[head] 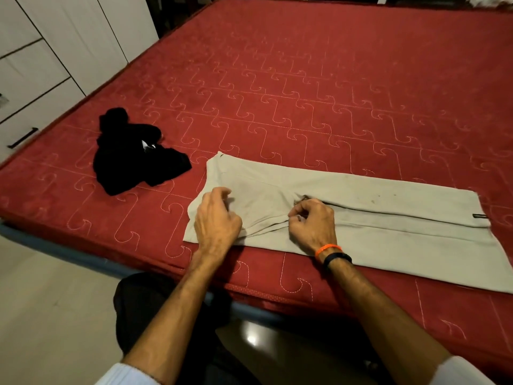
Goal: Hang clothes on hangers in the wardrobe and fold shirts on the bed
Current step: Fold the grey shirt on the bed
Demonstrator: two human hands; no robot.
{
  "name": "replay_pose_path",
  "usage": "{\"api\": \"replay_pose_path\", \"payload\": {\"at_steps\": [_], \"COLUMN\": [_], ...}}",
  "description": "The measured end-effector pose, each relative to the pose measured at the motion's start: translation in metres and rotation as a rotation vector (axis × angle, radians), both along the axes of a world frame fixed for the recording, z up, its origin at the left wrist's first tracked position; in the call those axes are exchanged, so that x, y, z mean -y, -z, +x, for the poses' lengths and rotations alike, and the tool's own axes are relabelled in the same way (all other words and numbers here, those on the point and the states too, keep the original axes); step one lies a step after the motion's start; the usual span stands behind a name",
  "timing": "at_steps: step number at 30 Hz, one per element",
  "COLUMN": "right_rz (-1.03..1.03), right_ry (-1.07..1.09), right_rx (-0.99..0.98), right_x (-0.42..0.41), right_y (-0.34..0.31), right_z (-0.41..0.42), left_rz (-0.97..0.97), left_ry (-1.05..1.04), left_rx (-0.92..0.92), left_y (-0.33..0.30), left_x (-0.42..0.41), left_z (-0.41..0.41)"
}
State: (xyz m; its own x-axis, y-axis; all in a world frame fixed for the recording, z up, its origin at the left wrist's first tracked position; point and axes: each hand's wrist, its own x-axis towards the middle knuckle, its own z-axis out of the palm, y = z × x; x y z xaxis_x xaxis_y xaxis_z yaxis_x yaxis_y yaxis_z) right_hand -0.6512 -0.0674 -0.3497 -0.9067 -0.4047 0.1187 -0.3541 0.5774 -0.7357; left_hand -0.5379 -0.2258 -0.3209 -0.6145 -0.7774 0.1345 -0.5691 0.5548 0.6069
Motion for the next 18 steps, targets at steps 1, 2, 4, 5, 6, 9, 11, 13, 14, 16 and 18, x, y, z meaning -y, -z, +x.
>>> {"api": "replay_pose_path", "payload": {"at_steps": [1,2,4,5,6,9,11,13,14,16,18], "right_rz": [-0.010,-0.029,-0.095,-0.120,-0.104,0.289,0.451,0.453,0.459,0.489,0.583], "right_ry": [0.022,0.063,0.143,0.117,0.014,-0.433,-0.391,-0.205,-0.165,-0.243,-0.414], "right_rx": [-0.001,0.001,-0.029,-0.099,-0.186,-0.286,-0.230,-0.184,-0.211,-0.257,-0.262], "right_x": [0.000,0.000,-0.001,-0.002,-0.004,-0.005,-0.003,0.006,0.013,0.021,0.021], "right_y": [0.000,0.001,-0.002,-0.002,-0.001,0.008,0.013,0.013,0.011,0.010,0.016], "right_z": [0.000,-0.001,-0.002,-0.003,-0.005,-0.017,-0.023,-0.023,-0.019,-0.012,-0.011], "left_rz": [-0.081,-0.106,-0.102,-0.100,-0.091,-0.068,-0.062,-0.073,-0.075,-0.077,-0.091], "left_ry": [0.109,0.224,0.386,0.429,0.448,0.457,0.473,0.475,0.475,0.479,0.480], "left_rx": [-0.036,-0.005,0.231,0.350,0.434,0.544,0.576,0.585,0.585,0.587,0.588], "left_y": [0.002,0.006,0.014,0.018,0.021,0.031,0.031,0.032,0.032,0.035,0.038], "left_x": [0.000,0.003,0.012,0.018,0.024,0.039,0.043,0.043,0.043,0.044,0.046], "left_z": [-0.005,-0.011,-0.019,-0.021,-0.020,-0.013,-0.012,-0.013,-0.013,-0.013,-0.013]}}
